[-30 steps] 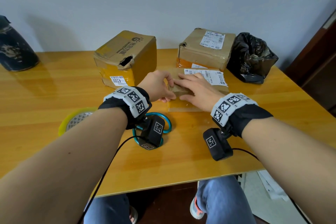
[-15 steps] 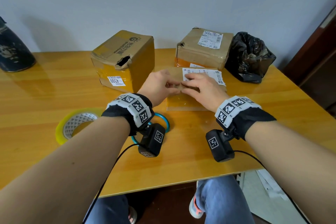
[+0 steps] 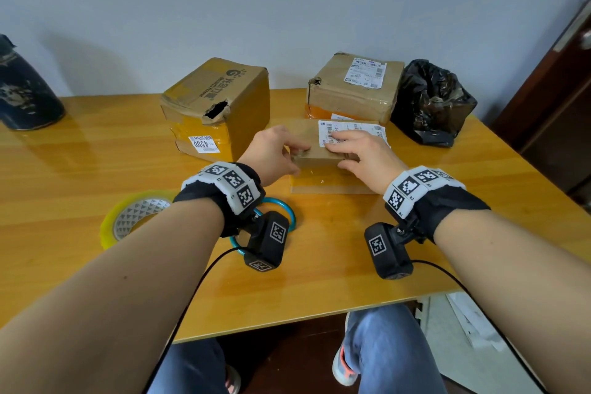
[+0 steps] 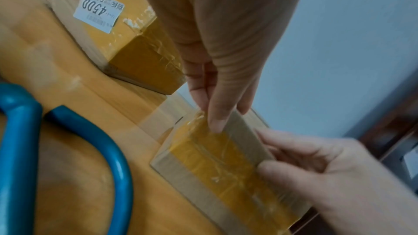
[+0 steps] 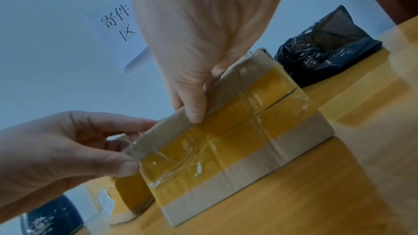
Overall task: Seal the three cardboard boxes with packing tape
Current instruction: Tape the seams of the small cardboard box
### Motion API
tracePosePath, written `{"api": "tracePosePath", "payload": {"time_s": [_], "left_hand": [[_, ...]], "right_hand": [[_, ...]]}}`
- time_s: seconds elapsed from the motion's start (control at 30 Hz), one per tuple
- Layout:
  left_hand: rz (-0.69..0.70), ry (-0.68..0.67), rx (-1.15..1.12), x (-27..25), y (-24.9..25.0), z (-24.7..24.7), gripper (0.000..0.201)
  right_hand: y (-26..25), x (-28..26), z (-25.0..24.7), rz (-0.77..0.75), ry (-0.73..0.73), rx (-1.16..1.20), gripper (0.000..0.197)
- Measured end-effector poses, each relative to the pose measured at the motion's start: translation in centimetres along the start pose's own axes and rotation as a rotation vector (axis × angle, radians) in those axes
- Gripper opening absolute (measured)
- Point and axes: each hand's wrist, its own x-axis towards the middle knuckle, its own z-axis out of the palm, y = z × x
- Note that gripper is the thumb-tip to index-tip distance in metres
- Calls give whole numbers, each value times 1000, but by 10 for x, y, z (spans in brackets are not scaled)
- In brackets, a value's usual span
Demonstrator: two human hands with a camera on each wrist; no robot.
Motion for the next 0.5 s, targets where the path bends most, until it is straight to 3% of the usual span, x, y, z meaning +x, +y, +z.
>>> {"api": "tracePosePath", "payload": {"time_s": [0.13,0.23,0.37,0.43,0.5], "left_hand": [[-94,-35,-24,-9,-5,-12,56],[-134,9,3,-22,-17,-20,50],[-225,51,34,-44,-37,-30,38],[-261,74,91,-54,-45,-37,33],[-312,92,178,-64,-51,-44,27]], "right_hand": [[-9,1,-2,51,-26,-15,49],[-22,1,3,33,29,-35,42],[-53,-1,11,-107,142,-56,23],[-73,-2,17,-142,84,-35,18],[-91,-2,27,-103,-110,-11,23]]}}
